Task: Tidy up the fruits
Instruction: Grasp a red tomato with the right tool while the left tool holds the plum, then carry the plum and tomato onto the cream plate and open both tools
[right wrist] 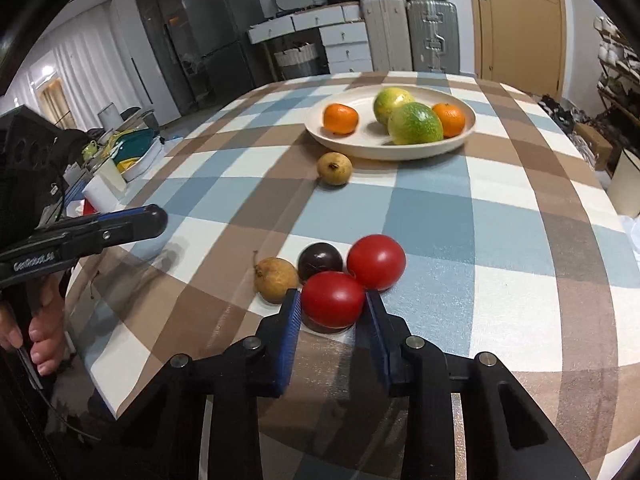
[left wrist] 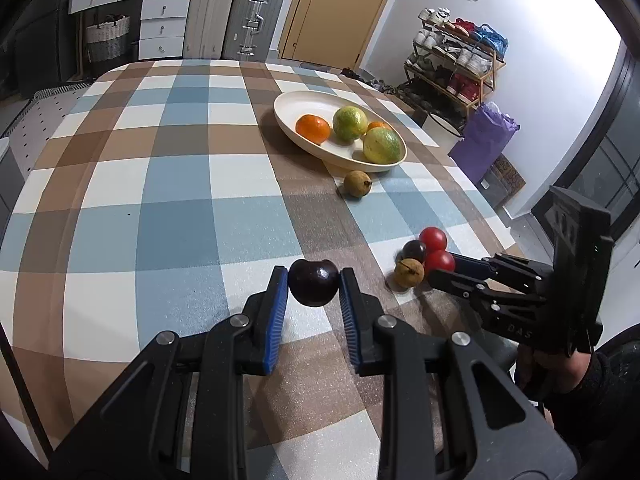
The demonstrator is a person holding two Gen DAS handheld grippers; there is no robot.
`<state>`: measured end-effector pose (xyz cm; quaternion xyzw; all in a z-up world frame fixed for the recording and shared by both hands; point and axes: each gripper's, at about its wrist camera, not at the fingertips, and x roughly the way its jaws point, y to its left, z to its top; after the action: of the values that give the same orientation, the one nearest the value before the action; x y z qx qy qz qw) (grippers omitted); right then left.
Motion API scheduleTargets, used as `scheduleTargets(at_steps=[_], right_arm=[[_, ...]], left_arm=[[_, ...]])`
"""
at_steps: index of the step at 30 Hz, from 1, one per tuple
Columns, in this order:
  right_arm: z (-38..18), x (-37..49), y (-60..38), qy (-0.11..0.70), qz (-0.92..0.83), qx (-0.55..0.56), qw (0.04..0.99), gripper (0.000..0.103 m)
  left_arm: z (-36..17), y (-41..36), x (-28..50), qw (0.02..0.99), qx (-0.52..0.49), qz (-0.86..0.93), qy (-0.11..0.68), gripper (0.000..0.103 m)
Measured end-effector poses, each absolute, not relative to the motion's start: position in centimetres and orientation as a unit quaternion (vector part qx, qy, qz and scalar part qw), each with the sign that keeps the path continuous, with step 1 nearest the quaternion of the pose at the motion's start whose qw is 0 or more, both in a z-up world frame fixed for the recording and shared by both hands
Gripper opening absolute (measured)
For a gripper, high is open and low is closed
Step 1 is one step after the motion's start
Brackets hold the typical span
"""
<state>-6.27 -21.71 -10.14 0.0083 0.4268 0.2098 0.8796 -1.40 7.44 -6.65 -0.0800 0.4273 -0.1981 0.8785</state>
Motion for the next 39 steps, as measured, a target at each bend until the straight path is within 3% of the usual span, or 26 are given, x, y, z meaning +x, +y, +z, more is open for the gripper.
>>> scheduleTargets(at_steps=[19,39], right_arm=[[-3.3,-4.9,-23.9,0.354,0.213,0.018,0.911,0.032],[4.0,3.7,-24.9,0.302,0.234,0.006,0.924,0.032]], left_arm=[[-3.0,6.1,3.5,0.883,-0.092,-0.204,0.413,0.023],[0.9,-0.2,13.0,0.883,-0.049,-0.223,0.41,0.023]])
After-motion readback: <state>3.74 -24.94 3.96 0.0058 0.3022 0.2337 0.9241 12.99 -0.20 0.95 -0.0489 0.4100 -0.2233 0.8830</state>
